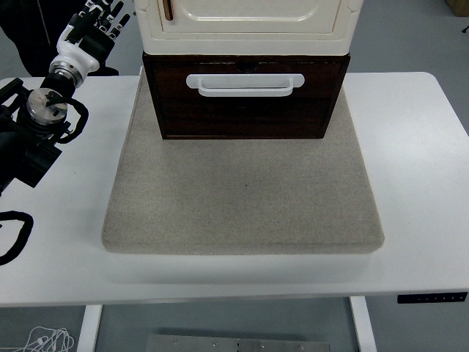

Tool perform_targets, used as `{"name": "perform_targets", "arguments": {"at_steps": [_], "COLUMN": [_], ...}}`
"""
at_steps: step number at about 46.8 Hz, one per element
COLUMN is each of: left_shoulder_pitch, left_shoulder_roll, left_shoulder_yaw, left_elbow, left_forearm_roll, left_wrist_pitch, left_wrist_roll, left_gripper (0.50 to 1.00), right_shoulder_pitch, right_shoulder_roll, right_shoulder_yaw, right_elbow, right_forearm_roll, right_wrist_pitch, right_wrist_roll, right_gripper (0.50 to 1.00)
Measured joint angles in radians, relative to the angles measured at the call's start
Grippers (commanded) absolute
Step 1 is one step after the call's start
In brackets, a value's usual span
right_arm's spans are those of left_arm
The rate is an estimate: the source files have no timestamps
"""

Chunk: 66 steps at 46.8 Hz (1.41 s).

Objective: Open the drawer under the combination cabinet

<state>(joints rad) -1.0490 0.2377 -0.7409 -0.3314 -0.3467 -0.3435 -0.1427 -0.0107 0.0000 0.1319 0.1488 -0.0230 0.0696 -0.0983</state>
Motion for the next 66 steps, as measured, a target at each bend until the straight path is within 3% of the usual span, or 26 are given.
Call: {"name": "perform_targets", "arguments": {"at_steps": [46,66], "left_shoulder_pitch": [-0.008,-0.165], "left_shoulder_roll": [0.006,0.137], "left_shoulder_yaw": [-0.072,-0.049], "left_elbow": [0.011,0.002], "left_forearm_roll": [0.012,0.055], "left_wrist_pitch": [0.003,0.084], "left_wrist_roll": [0.000,0.000], "left_gripper": [1.000,1.000], "right_shoulder_pitch": [0.000,0.000], "right_shoulder_roll": [0.000,0.000], "right_shoulder_yaw": [0.000,0.000], "right_elbow": [0.000,0.000], "right_forearm_roll": [0.000,0.000], "right_wrist_pitch": [0.001,0.000], "right_wrist_roll": [0.000,0.000], "right_gripper": [0.926,0.926]}}
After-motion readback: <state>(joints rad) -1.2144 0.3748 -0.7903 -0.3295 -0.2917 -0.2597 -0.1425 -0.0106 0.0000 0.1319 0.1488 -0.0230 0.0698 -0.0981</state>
